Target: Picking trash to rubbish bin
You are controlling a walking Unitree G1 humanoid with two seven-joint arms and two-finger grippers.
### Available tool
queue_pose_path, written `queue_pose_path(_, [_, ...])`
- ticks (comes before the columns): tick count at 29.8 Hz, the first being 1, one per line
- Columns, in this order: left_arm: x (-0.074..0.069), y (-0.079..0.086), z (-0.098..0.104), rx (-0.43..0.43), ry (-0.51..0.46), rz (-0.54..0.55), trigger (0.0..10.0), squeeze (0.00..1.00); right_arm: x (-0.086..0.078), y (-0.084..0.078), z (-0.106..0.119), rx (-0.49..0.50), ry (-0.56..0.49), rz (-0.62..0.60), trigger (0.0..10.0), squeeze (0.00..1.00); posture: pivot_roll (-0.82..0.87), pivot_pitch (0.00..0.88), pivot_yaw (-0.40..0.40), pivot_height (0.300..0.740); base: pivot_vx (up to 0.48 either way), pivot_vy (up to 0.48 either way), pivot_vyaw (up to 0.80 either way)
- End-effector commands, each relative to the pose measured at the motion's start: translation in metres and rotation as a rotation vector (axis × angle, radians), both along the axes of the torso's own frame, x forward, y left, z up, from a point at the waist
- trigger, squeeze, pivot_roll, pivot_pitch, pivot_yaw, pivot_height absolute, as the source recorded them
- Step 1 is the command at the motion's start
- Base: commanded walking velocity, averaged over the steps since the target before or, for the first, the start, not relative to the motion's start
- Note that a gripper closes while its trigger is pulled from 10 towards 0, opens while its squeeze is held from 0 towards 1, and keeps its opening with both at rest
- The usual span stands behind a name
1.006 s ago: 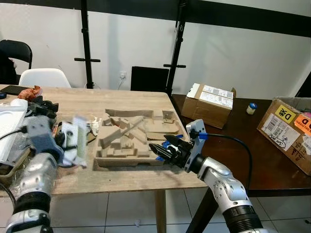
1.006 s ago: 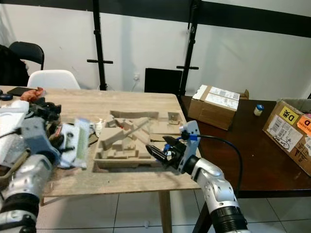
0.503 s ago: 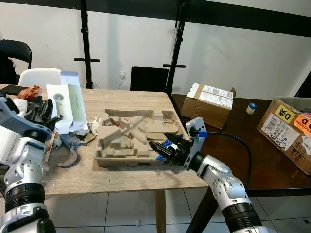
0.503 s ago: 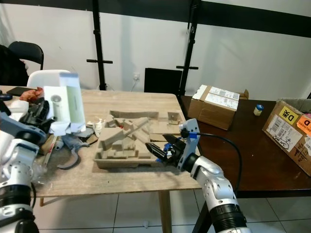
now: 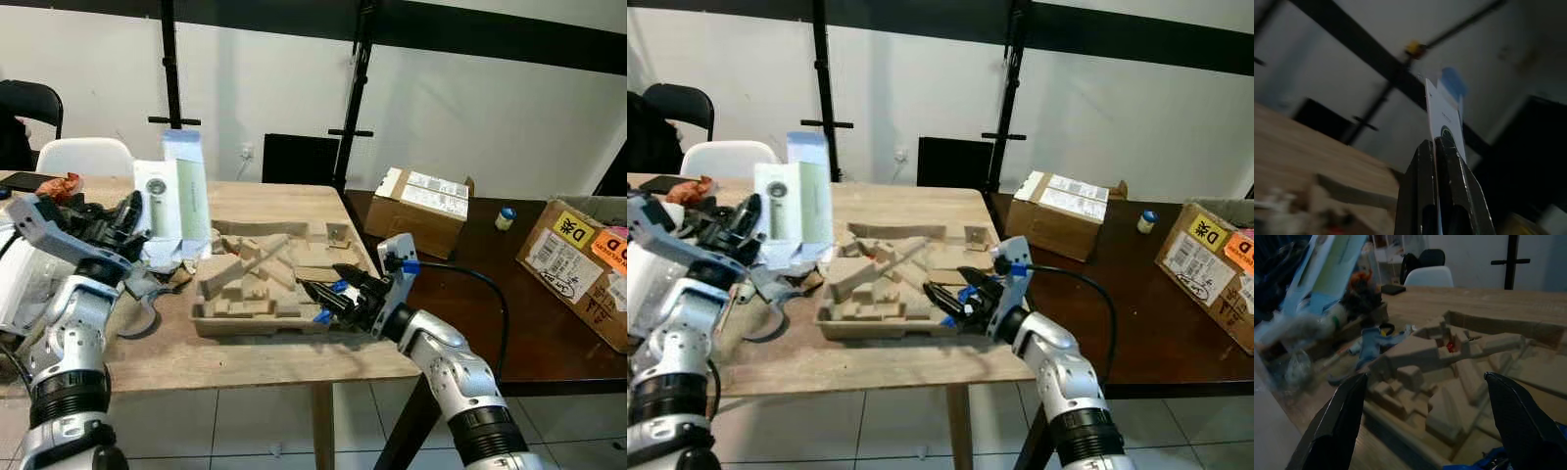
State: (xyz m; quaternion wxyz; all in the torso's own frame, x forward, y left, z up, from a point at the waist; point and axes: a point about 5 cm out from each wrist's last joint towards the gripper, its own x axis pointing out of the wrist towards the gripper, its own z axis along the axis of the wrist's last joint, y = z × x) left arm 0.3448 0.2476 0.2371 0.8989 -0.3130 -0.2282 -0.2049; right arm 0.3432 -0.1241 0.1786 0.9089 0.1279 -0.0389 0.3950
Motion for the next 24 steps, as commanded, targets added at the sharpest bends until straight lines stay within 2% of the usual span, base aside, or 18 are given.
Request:
queue_pose_path(1, [-0.003,-0.017,-0.003,0.018,-0.012,-0.136,0.0,0.0,0.001,-0.002,0.004,0.069,0.038,0.014,10.0,0.0,0.07,0.012,-0.08,0.74,0.0,0.0,0.0])
queue_pose_path(3, [-0.007,-0.03,-0.009,0.049,-0.005,-0.253,0.0,0.0,0.001,0.002,0.008,0.153,0.078,0.048,10.0,0.0,0.07,0.012,-0.078,0.74,0.0,0.0,0.0])
queue_pose_path(4, [-0.008,-0.035,-0.011,0.058,-0.001,-0.288,0.0,0.0,0.001,0.003,0.01,0.176,0.087,0.053,10.0,0.33,0.07,0.012,-0.076,0.74,0.0,0.0,0.0])
queue_pose_path(6, [-0.009,-0.039,-0.012,0.063,0.003,-0.313,0.0,0.0,0.002,0.004,0.011,0.191,0.091,0.055,10.0,0.33,0.07,0.012,-0.074,0.74,0.0,0.0,0.0])
queue_pose_path(7, [-0.01,-0.041,-0.012,0.06,0.003,-0.33,0.0,0.0,0.002,0.006,0.012,0.206,0.096,0.058,10.0,1.0,0.07,0.009,-0.072,0.74,0.0,0.0,0.0])
queue_pose_path(9, [-0.01,-0.043,-0.013,0.058,0.003,-0.341,0.0,0.0,0.002,0.007,0.012,0.216,0.099,0.061,10.0,1.0,0.07,0.009,-0.072,0.74,0.0,0.0,0.0])
queue_pose_path(11, [-0.01,-0.053,-0.013,0.062,0.006,-0.388,0.0,0.0,0.002,0.009,0.014,0.233,0.1,0.065,10.0,1.0,0.07,0.009,-0.067,0.74,0.0,0.0,0.0])
queue_pose_path(14, [-0.011,-0.059,-0.013,0.062,0.008,-0.423,0.0,0.0,0.001,0.01,0.014,0.239,0.1,0.066,10.0,1.0,0.07,0.008,-0.063,0.74,0.0,0.0,0.0])
queue_pose_path(15, [-0.011,-0.062,-0.012,0.06,0.008,-0.444,0.0,0.0,0.0,0.01,0.015,0.251,0.105,0.08,10.0,0.53,0.07,0.008,-0.061,0.74,0.0,0.0,0.0])
queue_pose_path(16, [-0.012,-0.064,-0.012,0.06,0.01,-0.46,0.0,0.0,-0.002,0.011,0.017,0.263,0.106,0.095,10.0,0.0,0.07,0.006,-0.06,0.74,0.0,0.0,0.0])
queue_pose_path(21, [-0.011,-0.07,-0.015,0.091,0.038,-0.463,0.0,0.0,-0.005,0.011,0.016,0.25,0.104,0.102,10.0,0.0,0.07,0.006,-0.06,0.74,0.0,0.0,0.0])
queue_pose_path(23, [-0.007,-0.069,-0.022,0.151,0.087,-0.4,0.0,0.0,-0.001,0.007,0.008,0.166,0.102,0.031,10.0,0.0,0.06,0.001,-0.056,0.74,0.0,0.0,0.0])
queue_pose_path(24, [-0.007,-0.069,-0.022,0.151,0.087,-0.4,0.0,0.0,-0.001,0.007,0.008,0.166,0.102,0.031,10.0,0.0,0.06,0.001,-0.056,0.74,0.0,0.0,0.0])
